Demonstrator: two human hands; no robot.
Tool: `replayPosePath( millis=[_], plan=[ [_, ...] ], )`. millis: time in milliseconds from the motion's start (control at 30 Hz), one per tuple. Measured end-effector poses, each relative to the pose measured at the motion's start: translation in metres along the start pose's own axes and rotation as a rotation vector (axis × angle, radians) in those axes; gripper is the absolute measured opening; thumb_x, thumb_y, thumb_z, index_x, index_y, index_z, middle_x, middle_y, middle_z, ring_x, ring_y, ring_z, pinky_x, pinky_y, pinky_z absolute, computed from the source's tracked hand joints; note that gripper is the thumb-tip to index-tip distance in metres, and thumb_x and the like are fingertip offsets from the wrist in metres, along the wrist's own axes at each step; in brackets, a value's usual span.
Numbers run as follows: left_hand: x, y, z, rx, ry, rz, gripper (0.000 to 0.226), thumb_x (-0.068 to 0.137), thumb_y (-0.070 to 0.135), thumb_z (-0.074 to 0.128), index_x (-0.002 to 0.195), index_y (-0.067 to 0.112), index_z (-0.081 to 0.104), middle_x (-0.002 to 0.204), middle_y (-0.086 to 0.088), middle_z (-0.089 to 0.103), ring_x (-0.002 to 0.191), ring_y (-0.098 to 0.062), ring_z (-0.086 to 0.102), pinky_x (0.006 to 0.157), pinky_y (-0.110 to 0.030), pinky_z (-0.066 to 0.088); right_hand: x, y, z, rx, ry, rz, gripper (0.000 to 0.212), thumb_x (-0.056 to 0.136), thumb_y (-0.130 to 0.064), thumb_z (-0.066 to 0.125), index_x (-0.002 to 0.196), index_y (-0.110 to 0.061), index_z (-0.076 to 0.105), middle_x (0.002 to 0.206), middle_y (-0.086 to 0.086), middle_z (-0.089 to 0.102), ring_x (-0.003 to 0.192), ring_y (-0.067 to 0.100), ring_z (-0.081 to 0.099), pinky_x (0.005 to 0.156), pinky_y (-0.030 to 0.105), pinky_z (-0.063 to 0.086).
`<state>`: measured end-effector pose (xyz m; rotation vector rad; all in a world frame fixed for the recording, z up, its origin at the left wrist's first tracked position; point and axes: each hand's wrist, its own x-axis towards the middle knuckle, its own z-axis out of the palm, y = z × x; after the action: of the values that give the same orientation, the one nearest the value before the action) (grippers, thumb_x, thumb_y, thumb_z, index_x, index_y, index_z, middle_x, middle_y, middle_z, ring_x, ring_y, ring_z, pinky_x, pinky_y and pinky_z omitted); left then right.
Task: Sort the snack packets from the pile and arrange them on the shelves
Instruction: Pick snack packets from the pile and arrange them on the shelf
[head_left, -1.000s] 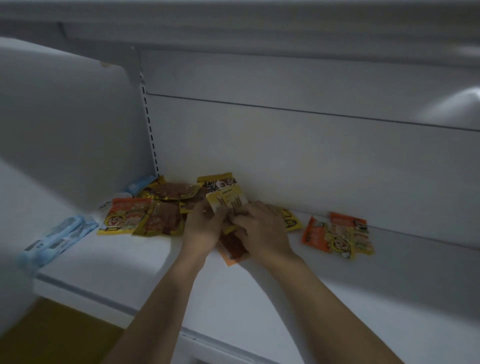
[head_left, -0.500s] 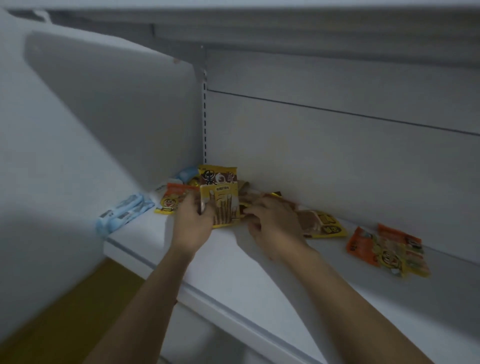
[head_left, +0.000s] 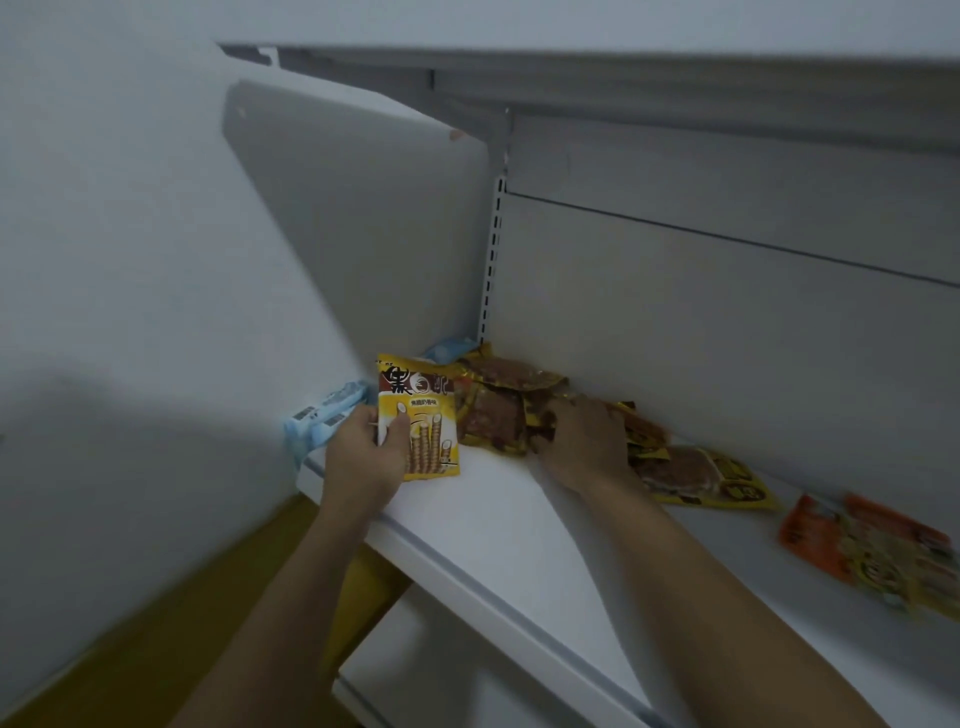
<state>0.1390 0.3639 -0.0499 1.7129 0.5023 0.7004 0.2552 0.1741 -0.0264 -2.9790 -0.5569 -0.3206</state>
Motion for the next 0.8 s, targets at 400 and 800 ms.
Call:
replayPosePath(
  millis=[400, 800],
  plan=[
    [-0.008, 0.01, 0.011, 0.052, -0.058, -0.076, 0.008, 0.1, 0.03, 0.055, 0.098, 0.022, 0.056, 0.081, 0.016, 0.061, 0.072, 0.003, 0.058, 0.055, -0.012, 0.039, -0.027, 0.009, -0.027, -0.045, -0.091, -0.016, 0.029, 0.091, -0.013, 0.054, 0.117, -0.019, 0.064, 0.12, 0.004, 0.06, 0.109, 0.024, 0.057, 0.085, 0.029, 0.043],
    [-0.009, 0.008, 0.018, 0.14, -0.143, -0.064, 0.012, 0.101, 0.031, 0.052, 0.102, 0.023, 0.06, 0.089, 0.008, 0.068, 0.081, -0.013, 0.066, 0.071, -0.03, 0.052, -0.058, 0.059, -0.059, -0.043, -0.261, -0.016, 0.046, 0.089, -0.008, 0.05, 0.119, -0.038, 0.065, 0.135, -0.002, 0.056, 0.12, 0.025, 0.054, 0.1, 0.031, 0.042]
  ],
)
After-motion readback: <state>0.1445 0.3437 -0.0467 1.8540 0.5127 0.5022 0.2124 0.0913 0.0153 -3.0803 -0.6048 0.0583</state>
